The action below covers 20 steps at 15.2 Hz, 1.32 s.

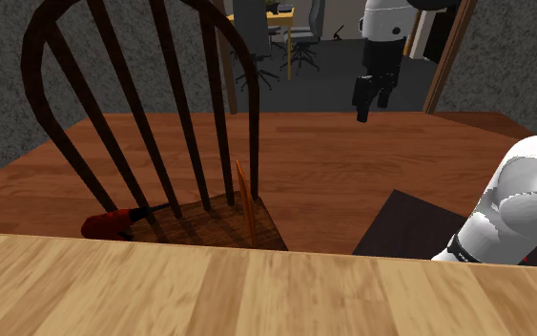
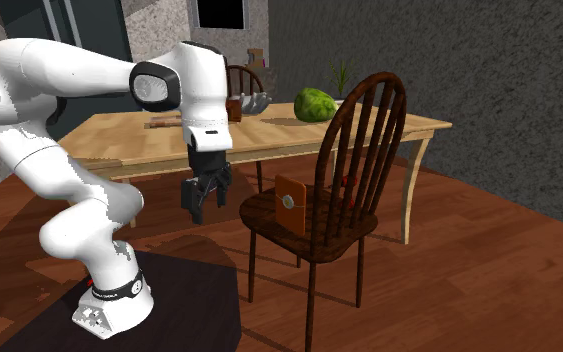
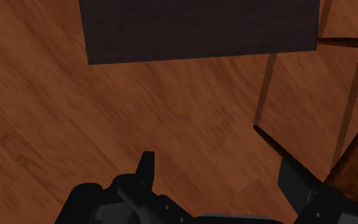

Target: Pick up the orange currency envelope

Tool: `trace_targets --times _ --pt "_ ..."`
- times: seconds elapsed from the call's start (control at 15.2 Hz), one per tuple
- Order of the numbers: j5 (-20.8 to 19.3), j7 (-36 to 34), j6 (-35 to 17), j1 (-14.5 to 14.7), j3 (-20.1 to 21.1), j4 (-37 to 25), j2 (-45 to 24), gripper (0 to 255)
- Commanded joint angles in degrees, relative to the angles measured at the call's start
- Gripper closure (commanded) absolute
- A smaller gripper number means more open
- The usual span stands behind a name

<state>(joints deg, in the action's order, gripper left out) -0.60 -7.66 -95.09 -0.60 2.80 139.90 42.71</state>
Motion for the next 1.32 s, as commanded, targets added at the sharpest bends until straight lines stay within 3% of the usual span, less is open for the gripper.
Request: trace_targets --times 0.0,0.66,1.25 --pt "0.0 0.0 0.0 0.0 0.0 0.0 0.0 0" --pt "7.6 -21.9 -4.6 1.5 13.6 -6.6 -10.8 0" --pt "7.0 -42.3 -8.3 0.6 24.6 -19.8 -27.3 0"
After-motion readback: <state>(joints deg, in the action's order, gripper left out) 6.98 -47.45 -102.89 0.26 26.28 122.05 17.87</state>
